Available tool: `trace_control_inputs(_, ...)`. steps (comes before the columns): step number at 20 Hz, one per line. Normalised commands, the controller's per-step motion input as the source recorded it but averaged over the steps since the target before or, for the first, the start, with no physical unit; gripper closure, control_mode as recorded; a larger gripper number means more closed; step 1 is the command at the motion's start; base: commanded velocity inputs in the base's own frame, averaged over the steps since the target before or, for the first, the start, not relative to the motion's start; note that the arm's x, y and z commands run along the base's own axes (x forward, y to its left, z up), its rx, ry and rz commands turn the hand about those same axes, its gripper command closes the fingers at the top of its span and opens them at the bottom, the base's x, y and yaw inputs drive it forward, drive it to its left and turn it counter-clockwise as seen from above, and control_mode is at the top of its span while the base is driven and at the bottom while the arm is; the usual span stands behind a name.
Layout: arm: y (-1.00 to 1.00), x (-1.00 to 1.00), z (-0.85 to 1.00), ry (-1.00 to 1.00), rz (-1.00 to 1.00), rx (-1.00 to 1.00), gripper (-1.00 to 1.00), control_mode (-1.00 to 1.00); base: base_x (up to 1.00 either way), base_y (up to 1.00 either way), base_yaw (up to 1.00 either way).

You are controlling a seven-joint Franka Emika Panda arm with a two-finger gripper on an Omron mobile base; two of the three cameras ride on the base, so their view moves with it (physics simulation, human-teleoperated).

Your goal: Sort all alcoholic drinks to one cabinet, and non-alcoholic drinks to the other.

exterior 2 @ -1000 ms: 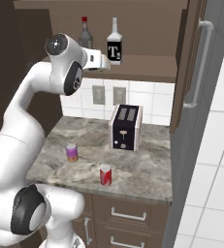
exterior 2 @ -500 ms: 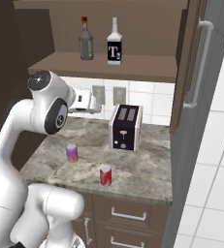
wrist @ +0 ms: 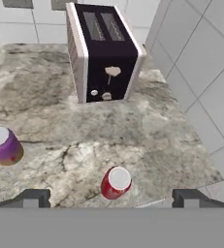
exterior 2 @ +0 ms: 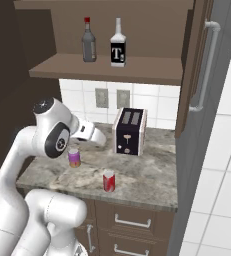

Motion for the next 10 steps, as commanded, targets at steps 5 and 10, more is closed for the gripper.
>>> trace_control_inputs(5, -0.27, -0.02, -0.67, 0.18, -0.04, 0.05, -1.0, -1.0, 0.0, 0.0, 0.0)
trace_control_inputs(10, -0.18, -0.12, -0.74, 0.16, 0.0, 0.05, -1.0, -1.0, 0.0, 0.0, 0.0)
